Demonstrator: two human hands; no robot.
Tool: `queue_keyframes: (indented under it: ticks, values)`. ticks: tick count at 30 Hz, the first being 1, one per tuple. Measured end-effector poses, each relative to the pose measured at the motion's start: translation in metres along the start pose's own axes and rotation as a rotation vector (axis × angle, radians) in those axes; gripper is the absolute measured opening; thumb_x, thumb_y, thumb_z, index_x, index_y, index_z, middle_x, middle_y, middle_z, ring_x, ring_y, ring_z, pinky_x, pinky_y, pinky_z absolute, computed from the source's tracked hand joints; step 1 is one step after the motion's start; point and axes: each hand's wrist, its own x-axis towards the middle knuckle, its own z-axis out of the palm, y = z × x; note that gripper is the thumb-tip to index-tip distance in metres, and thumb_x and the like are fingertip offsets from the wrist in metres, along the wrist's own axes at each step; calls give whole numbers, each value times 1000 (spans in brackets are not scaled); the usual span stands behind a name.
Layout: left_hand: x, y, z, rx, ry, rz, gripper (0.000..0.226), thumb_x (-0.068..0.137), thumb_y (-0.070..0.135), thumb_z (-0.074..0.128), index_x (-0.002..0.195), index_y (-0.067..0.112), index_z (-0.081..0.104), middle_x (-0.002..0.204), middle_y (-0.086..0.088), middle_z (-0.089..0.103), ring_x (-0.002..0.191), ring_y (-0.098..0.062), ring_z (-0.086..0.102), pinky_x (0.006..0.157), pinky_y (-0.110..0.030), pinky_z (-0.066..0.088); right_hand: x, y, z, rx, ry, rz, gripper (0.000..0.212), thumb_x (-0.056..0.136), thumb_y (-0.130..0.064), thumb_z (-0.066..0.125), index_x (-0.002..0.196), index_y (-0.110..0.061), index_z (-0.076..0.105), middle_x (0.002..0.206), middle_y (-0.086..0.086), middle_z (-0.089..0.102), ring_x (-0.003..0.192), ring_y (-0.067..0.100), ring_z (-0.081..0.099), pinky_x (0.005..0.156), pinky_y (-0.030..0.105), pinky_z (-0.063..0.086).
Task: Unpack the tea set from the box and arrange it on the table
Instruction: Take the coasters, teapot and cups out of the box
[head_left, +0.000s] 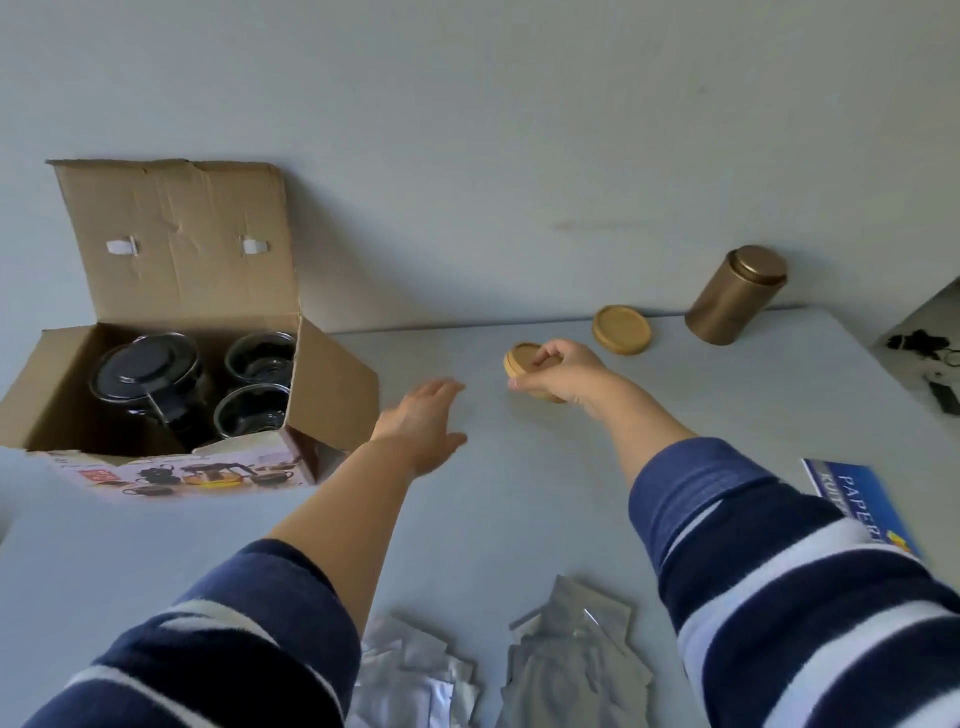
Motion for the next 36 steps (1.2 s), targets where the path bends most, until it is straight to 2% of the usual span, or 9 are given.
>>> queue_keyframes:
  ticks: [4,9,12,15,20,29,32,34,36]
  values:
    - [20,-12,45,35,-159,-137,73,95,44,50,153,23,12,162,5,0,149,-16,-2,118,-51,10,49,27,0,-249,146,-21,45,60,-42,82,91,-31,52,120,3,47,114,25,49,86,29,45]
    - [39,-18,72,122,-124,-176,72,98,54,27,153,25,-9,159,8,-21,146,-14,-20,119,-46,-7,105,40,8,-327,181,-71,45,64,-45,79,96,-31,51,121,6,48,117,28,48,89,31,43]
    - [36,-18,85,173,-32,-178,63,100,51,14,153,25,-9,159,8,-20,146,-13,-21,119,-43,-10,126,43,17,-325,269,-120,48,63,-46,78,102,-31,56,122,7,52,118,29,49,93,31,42]
    - [33,-17,95,161,89,-190,59,99,47,10,153,28,-4,161,9,-12,147,-11,-16,119,-41,-9,136,47,23,-316,339,-160,48,63,-47,77,104,-31,58,122,7,53,117,30,47,94,30,37]
    - [34,-19,102,175,145,-190,73,84,54,-7,153,31,1,162,11,-6,148,-11,-11,120,-41,-7,143,48,25,-318,415,-169,49,64,-52,75,106,-33,58,119,7,54,116,30,43,92,32,35]
    - [33,-18,105,183,167,-199,70,86,52,-6,153,33,1,162,11,-5,148,-11,-10,120,-42,-5,147,42,32,-428,385,-116,49,74,-57,66,115,-34,52,126,12,46,115,31,41,94,34,35]
    - [33,-17,106,181,169,-204,60,96,48,5,153,32,1,162,11,-4,148,-11,-10,120,-42,-5,145,40,25,-433,322,-95,53,73,-58,67,118,-35,51,129,11,42,117,31,38,97,34,34]
    - [33,-16,104,168,165,-207,56,99,44,12,153,31,2,162,10,-5,148,-11,-11,120,-42,-6,140,36,18,-435,226,-67,61,72,-59,68,124,-38,47,138,12,35,126,33,33,103,35,30]
    - [33,-15,104,173,146,-208,56,100,43,12,153,30,0,161,10,-7,148,-12,-12,120,-43,-7,130,35,13,-426,148,-43,74,74,-59,68,138,-44,35,154,15,14,141,34,16,111,40,25]
